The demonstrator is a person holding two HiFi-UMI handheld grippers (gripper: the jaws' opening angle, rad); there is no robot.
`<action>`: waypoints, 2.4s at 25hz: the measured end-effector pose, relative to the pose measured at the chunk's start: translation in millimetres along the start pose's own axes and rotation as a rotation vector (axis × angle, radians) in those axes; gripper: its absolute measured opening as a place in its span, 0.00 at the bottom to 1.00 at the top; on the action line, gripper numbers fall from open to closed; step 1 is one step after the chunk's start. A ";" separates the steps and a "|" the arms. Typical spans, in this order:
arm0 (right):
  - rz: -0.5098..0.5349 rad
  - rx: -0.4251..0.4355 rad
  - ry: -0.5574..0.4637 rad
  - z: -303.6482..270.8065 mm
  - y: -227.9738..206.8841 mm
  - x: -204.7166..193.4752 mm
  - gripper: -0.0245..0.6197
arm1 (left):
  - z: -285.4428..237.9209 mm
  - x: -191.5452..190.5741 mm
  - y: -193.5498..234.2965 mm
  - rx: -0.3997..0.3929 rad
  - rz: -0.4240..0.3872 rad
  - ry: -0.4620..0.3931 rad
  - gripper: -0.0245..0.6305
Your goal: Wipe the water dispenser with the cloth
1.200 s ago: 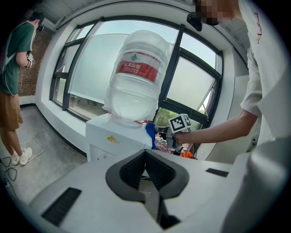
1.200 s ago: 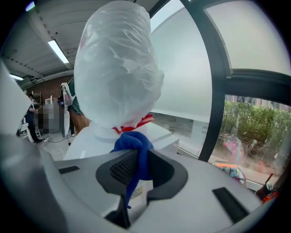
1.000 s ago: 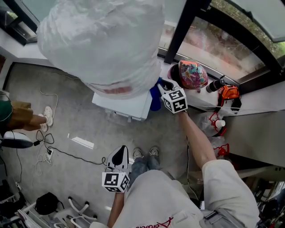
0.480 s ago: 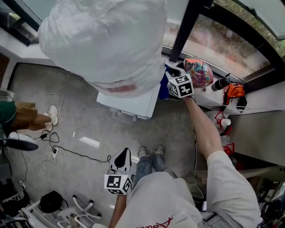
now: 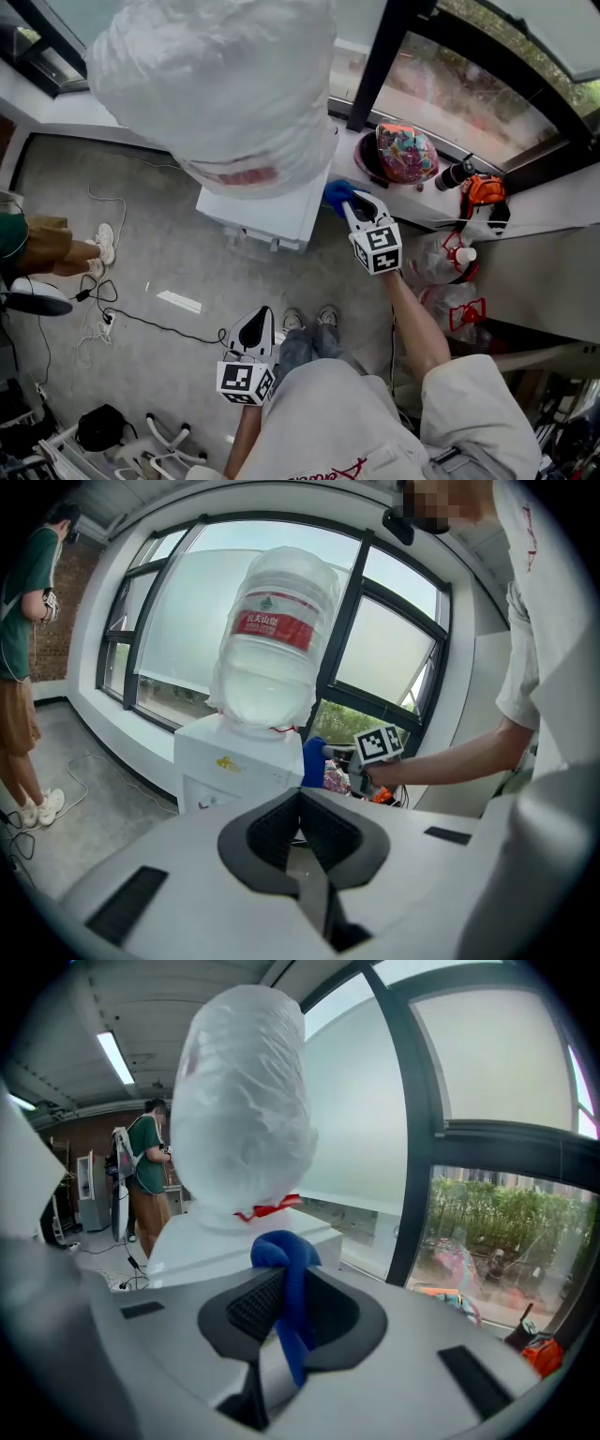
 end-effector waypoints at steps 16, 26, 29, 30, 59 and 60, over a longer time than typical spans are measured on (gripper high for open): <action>-0.065 0.155 0.034 65.7 127.2 -47.6 0.15 | 2.9 -7.2 -19.3 -0.020 0.001 -0.021 0.06; -0.037 0.167 0.044 48.6 110.6 -41.7 0.15 | -1.1 -5.7 -18.5 -0.007 0.014 -0.021 0.06; -0.034 0.167 0.044 41.1 105.4 -40.2 0.15 | -4.4 -4.2 -16.8 -0.002 0.013 -0.021 0.06; -0.032 0.168 0.045 38.4 103.1 -39.8 0.15 | -5.3 -3.9 -16.4 -0.001 0.013 -0.020 0.06; -0.092 0.000 0.052 -102.3 -75.6 19.4 0.15 | -13.0 -11.0 13.2 0.065 0.041 0.038 0.06; -0.093 -0.004 0.057 -106.8 -80.3 20.9 0.15 | -12.7 -11.5 14.0 0.066 0.041 0.040 0.06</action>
Point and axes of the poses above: the fingertips, and each gripper's own axes: z backward along the fingers, y to its left, x out of its top, the point moved 2 cm from there along z, backward along the fingers
